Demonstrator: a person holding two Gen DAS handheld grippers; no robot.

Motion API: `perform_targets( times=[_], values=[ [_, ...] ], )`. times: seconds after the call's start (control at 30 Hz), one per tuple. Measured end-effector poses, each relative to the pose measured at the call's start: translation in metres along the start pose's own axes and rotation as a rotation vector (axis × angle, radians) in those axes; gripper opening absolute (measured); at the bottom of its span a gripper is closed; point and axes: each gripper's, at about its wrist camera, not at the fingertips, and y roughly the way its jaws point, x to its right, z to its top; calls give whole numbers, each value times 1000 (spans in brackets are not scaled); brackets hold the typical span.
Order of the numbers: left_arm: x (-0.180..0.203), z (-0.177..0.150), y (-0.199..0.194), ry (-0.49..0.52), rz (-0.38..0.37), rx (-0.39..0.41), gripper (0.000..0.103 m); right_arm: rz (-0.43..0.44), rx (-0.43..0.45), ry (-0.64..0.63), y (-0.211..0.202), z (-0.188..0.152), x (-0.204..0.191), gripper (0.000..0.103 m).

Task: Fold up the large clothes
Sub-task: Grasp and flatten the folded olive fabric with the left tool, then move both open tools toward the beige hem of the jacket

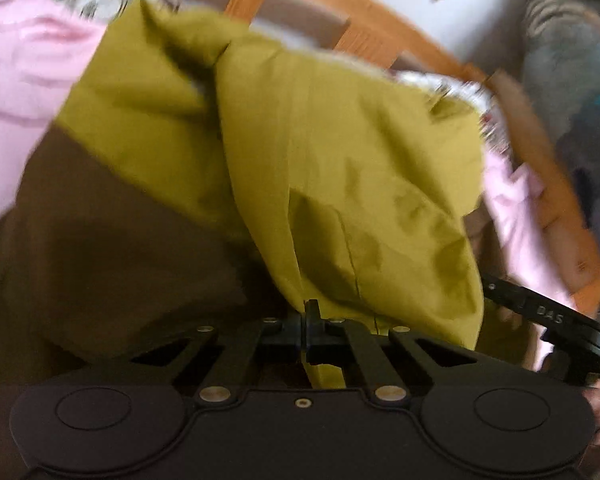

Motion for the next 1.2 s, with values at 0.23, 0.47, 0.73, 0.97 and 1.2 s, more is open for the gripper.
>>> perform_targets(
  times=[0.23, 0.47, 0.73, 0.97, 1.2],
  values=[
    [2, -3, 11, 50, 59, 7, 9, -103, -15, -138, 22, -22, -12, 3],
    [11, -7, -12, 21, 67, 12, 63, -81, -13, -134, 0, -21, -14, 30],
    [32, -40, -79, 129, 192, 77, 98, -74, 47, -209, -65, -33, -33, 78],
    [52, -95, -141, 215, 207, 122, 102, -80, 84, -217, -144, -66, -52, 101],
    [55, -151, -166, 263, 223, 79, 102, -89, -20, -352, -207, -110, -75, 103]
  ],
)
